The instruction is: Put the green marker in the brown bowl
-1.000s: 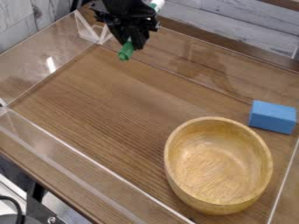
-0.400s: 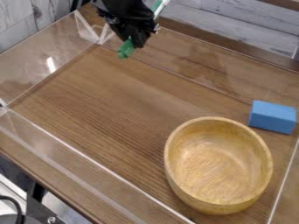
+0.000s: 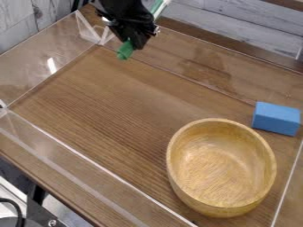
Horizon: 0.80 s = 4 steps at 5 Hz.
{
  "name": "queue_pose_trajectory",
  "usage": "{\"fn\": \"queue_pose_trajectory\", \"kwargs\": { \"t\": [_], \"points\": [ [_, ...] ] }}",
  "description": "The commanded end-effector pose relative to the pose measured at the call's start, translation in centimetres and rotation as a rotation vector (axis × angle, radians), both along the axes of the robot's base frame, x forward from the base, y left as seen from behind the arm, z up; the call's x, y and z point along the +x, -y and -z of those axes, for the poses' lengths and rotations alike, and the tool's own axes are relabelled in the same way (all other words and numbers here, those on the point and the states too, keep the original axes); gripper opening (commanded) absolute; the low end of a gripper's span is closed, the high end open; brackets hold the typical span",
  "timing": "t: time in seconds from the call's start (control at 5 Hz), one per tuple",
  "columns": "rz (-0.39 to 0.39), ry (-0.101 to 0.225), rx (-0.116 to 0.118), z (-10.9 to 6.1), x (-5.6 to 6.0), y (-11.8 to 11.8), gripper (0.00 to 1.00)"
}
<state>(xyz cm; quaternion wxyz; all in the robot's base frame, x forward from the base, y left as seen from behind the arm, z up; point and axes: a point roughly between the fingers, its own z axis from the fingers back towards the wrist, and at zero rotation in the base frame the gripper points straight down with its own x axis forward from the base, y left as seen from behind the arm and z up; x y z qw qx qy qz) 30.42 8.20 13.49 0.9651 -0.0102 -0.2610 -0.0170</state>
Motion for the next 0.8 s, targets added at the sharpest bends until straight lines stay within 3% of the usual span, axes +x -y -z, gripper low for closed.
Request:
{"fn": "queue_pose_trajectory", "kwargs": {
  "t": [0.0, 0.6],
  "points": [
    [-0.003, 0.047, 0.021, -1.8, -0.2, 0.5, 0.00],
    [-0.023, 0.055, 0.016, -2.5, -1.9, 2.7, 0.00]
  ]
}}
